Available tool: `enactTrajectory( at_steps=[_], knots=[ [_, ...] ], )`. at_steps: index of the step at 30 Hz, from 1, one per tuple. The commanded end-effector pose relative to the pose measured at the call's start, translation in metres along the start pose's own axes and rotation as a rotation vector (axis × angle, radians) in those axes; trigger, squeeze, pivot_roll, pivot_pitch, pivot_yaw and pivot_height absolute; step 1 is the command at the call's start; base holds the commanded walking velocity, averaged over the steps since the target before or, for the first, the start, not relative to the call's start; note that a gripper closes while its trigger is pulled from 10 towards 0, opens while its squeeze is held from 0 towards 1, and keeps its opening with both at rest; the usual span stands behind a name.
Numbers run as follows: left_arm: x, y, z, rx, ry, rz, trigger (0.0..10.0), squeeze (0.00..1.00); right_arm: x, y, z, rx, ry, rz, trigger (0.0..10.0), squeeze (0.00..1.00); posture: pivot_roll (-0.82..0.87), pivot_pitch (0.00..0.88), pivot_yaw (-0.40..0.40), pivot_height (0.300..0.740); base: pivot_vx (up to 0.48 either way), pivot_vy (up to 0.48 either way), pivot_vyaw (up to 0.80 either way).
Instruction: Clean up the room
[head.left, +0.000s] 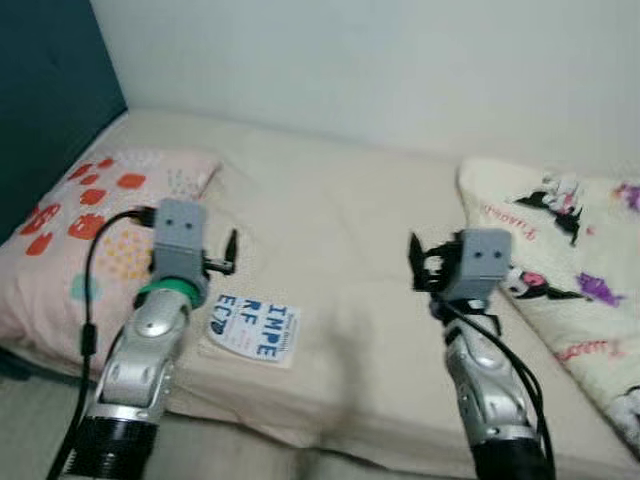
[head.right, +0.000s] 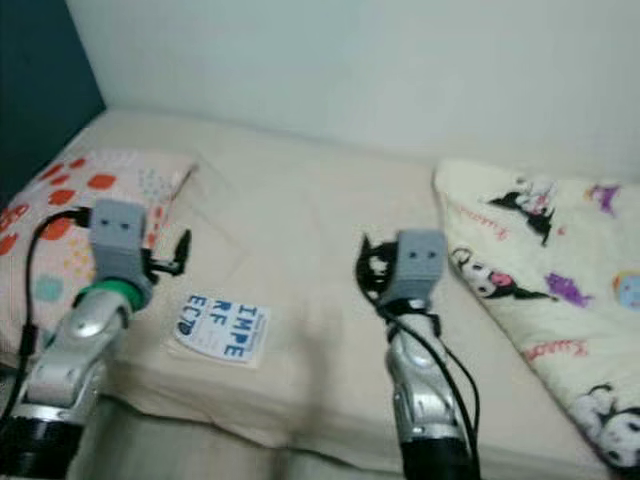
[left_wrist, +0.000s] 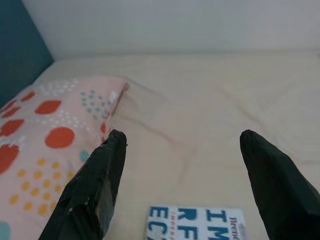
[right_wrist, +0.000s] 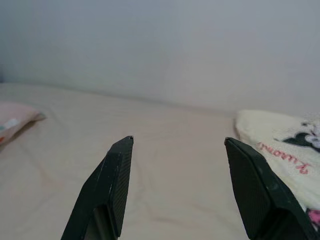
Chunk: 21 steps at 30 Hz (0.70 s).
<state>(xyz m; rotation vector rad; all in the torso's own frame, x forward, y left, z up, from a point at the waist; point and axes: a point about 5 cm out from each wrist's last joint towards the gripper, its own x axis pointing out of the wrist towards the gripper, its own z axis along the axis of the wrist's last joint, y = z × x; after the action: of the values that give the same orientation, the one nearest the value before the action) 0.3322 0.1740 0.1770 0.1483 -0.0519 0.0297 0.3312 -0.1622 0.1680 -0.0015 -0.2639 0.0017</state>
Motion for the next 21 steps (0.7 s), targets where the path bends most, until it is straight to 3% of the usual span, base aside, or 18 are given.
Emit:
enactTrajectory(
  at_steps=[1,21],
  knots=[
    [-0.0012,-0.0021,-0.0056,0.000,0.018,-0.004,10.0,0.00,-0.0043,-0.0033,-0.0080,0.001,0.032,-0.013,10.0,0.00,-0.01,0.076,0.010,0.740,0.000,-0.439,0.00],
    [-0.0008,-0.0020,-0.0070,-0.008,0.025,0.000,10.0,0.00,-0.0043,-0.0031,-0.0095,-0.001,0.036,-0.011,10.0,0.00,-0.01,0.080,0.008,0.740,0.000,-0.415,0.00]
  ],
)
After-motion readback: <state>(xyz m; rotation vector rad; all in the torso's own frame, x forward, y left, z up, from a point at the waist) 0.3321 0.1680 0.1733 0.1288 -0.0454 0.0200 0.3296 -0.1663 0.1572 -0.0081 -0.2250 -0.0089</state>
